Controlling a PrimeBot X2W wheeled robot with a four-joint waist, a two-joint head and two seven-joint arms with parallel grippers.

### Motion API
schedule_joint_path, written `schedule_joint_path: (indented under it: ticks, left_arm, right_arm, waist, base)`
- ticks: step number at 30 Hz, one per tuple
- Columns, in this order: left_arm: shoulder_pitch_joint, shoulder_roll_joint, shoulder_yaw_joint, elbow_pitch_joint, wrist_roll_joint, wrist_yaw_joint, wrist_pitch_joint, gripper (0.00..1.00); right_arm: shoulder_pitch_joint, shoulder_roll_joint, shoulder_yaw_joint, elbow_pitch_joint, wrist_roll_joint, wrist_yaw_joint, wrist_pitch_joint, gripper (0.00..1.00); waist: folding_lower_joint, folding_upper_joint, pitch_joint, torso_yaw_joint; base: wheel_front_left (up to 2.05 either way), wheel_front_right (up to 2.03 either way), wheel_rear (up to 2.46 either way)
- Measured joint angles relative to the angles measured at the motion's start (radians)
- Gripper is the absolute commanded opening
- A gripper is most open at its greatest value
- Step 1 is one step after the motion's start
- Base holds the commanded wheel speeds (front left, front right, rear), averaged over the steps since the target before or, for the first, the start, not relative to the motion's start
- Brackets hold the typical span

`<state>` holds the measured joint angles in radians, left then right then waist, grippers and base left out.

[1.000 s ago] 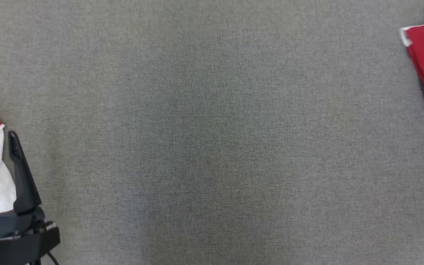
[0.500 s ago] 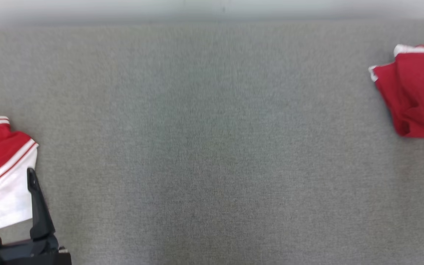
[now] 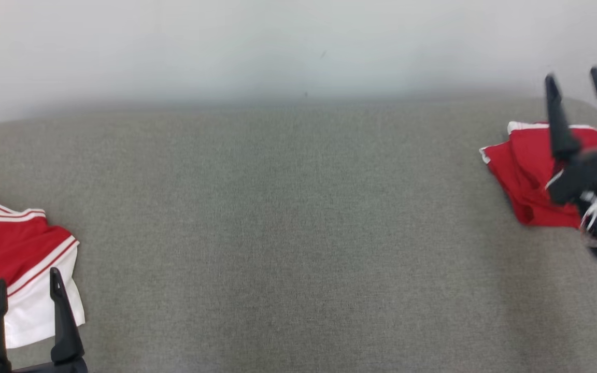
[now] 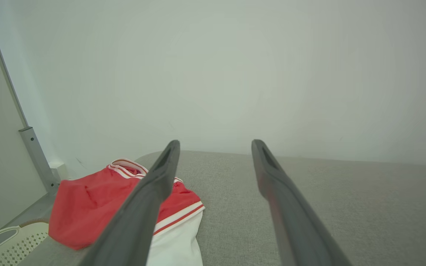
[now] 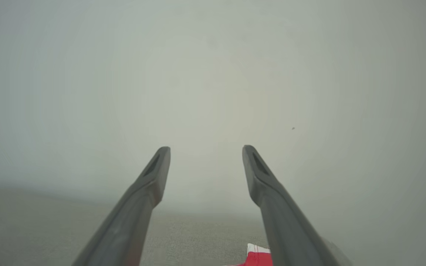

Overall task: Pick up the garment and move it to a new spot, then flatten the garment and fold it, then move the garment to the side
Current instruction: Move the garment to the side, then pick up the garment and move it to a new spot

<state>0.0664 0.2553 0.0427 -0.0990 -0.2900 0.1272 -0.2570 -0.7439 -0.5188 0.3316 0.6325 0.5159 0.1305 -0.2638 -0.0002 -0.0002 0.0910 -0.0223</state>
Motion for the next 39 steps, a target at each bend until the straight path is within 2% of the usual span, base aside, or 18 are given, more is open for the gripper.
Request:
schedule_joint_path:
  ticks: [2, 6, 14, 18, 21, 26, 39]
  left_arm:
    - [0.002, 0.001, -0.002, 0.001, 0.0, 0.0, 0.002, 1.0]
    - [0.018, 0.012, -0.023, 0.011, 0.017, -0.002, 0.023, 1.0]
    - [0.029, 0.037, -0.074, 0.013, 0.038, -0.036, 0.056, 1.0]
    - [0.015, 0.045, -0.096, 0.018, 0.043, -0.05, 0.07, 1.0]
    - [0.012, 0.062, -0.111, 0.022, 0.051, -0.067, 0.088, 1.0]
    - [-0.01, 0.059, -0.114, 0.031, 0.03, -0.08, 0.086, 1.0]
    - [-0.014, 0.042, -0.07, 0.116, -0.049, -0.101, 0.022, 1.0]
  right_arm:
    - [0.045, 0.02, -0.028, -0.035, -0.023, 0.0, 0.0, 1.0]
    - [0.216, 0.096, -0.14, -0.179, -0.146, 0.0, 0.0, 1.0]
    - [0.544, 0.309, -0.381, -0.451, -0.313, 0.0, 0.058, 1.0]
    - [0.686, 0.395, -0.415, -0.548, -0.377, 0.0, 0.09, 1.0]
    - [0.744, 0.419, -0.411, -0.579, -0.386, 0.0, 0.102, 1.0]
    - [0.792, 0.453, -0.418, -0.602, -0.389, 0.0, 0.099, 1.0]
    - [0.808, 0.467, -0.397, -0.555, -0.384, 0.0, 0.059, 1.0]
  waist:
    - [-0.0001, 0.0, -0.011, -0.001]
    - [0.0, 0.0001, -0.05, -0.003]
    - [0.0, 0.0001, -0.102, 0.005]
    - [0.0003, 0.0002, -0.109, 0.016]
    - [0.0002, 0.0002, -0.112, 0.015]
    - [0.0002, 0.0002, -0.118, 0.015]
    - [0.0002, 0.0002, -0.12, 0.023]
  base:
    - [0.0, 0.0, 0.0]
    - [0.0, 0.0, 0.0]
    - [0.0, 0.0, 0.0]
    - [0.0, 0.0, 0.0]
    - [0.0, 0.0, 0.0]
    - [0.0, 0.0, 0.0]
    - [0.0, 0.0, 0.0]
